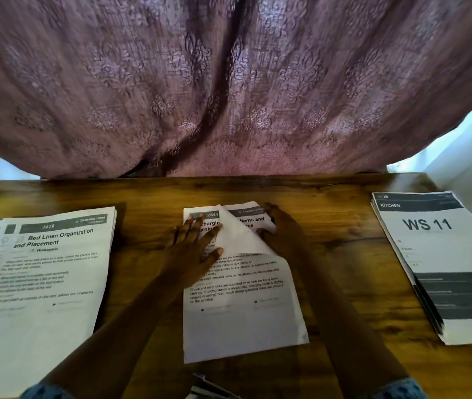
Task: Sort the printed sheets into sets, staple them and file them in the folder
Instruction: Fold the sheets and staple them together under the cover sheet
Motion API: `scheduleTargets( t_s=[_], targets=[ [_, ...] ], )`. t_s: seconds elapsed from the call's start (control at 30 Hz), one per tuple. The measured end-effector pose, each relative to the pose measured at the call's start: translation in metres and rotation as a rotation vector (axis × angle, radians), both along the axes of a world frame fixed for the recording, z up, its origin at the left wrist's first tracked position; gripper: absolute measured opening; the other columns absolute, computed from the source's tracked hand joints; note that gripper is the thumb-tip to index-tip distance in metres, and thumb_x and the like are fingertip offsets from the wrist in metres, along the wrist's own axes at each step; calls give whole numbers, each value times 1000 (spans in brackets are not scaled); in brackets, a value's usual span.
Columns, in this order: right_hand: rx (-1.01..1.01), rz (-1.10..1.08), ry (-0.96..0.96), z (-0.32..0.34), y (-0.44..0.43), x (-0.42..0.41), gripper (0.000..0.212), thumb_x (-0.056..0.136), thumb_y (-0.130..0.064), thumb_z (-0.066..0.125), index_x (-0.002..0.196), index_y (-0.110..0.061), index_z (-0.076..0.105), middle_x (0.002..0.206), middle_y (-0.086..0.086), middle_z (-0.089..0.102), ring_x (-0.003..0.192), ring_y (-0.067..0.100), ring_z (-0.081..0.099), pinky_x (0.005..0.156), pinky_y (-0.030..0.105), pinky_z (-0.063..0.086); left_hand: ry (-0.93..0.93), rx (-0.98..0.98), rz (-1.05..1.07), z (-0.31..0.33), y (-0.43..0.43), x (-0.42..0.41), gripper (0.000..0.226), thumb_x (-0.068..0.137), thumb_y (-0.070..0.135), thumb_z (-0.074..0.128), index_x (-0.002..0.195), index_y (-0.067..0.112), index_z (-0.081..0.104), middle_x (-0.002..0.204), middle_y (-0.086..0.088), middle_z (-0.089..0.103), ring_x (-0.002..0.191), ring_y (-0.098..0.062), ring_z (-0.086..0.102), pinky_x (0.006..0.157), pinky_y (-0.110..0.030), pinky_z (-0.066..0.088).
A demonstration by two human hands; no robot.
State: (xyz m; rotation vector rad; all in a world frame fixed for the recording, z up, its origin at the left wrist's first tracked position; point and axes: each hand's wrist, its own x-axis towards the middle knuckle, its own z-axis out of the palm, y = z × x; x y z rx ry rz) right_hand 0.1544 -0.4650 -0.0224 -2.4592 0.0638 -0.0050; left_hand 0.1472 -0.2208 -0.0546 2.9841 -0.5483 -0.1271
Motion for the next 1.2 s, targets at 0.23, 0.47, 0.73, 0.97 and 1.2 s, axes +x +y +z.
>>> scheduleTargets(
  t_s=[0.23,0.47,0.73,0.97,1.2],
  targets=[
    [282,107,-33,39,23,-39,50,91,-31,60,136,-28,41,145,1,42,122,17,49,98,37,47,14,-11,-12,2,-1,-1,70,84,74,-4,148,47,-5,160,1,-14,147,-23,-14,116,-49,-7],
    [-581,524,9,20,25,-57,51,96,-42,43,144,-29,32,158,-8,16,146,16,7,116,42,9,64,-206,96,16,-4,-9,69,88,45,4,152,23,-8,161,-3,0,147,-14,-5,115,-34,-13],
    [430,-241,115,25,18,-52,46,90,-16,60,131,-29,43,116,-8,59,93,14,63,58,18,48,16,-283,49,11,0,-8,81,79,54,-2,153,22,-4,161,-4,5,148,-14,-2,115,-34,-11],
    [450,-259,251,44,9,-32,24,92,-10,55,115,-19,55,116,5,64,83,14,60,65,24,48,148,-539,114,17,5,6,90,85,71,33,153,27,-5,161,-3,2,148,-27,-6,118,-51,-6],
    [397,-16,153,96,12,-26,24,91,-15,58,115,-15,63,111,8,67,94,23,66,85,39,55,326,-684,-17,142,14,41,91,71,47,79,146,27,33,142,5,47,117,-13,58,94,-32,51]
  ],
)
